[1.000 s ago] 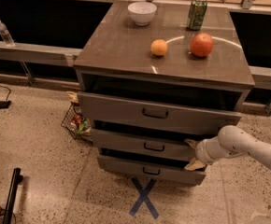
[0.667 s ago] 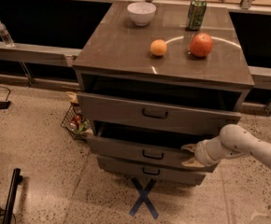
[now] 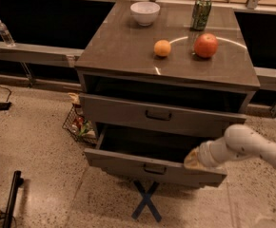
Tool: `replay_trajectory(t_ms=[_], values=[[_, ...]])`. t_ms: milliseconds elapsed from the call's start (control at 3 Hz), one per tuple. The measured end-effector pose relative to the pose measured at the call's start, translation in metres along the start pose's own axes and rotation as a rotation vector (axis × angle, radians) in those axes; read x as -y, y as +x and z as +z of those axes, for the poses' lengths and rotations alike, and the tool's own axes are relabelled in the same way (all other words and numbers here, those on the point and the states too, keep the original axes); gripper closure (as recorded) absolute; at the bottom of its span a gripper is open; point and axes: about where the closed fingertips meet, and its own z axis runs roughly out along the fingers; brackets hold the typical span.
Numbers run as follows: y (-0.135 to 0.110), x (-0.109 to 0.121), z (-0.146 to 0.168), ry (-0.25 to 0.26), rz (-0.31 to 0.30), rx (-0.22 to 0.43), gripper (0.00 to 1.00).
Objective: Open middle drawer
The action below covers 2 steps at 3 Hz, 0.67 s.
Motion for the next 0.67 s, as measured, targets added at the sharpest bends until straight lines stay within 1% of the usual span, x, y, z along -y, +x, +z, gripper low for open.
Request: replay_trajectory(t_ms=[333,667], values=[[-0.001,-0.001,-0.001,0.000,-0.001,-0.001,0.63],[-0.019,-0.004,-0.020,0.037,-0.014,-0.022,0.61]])
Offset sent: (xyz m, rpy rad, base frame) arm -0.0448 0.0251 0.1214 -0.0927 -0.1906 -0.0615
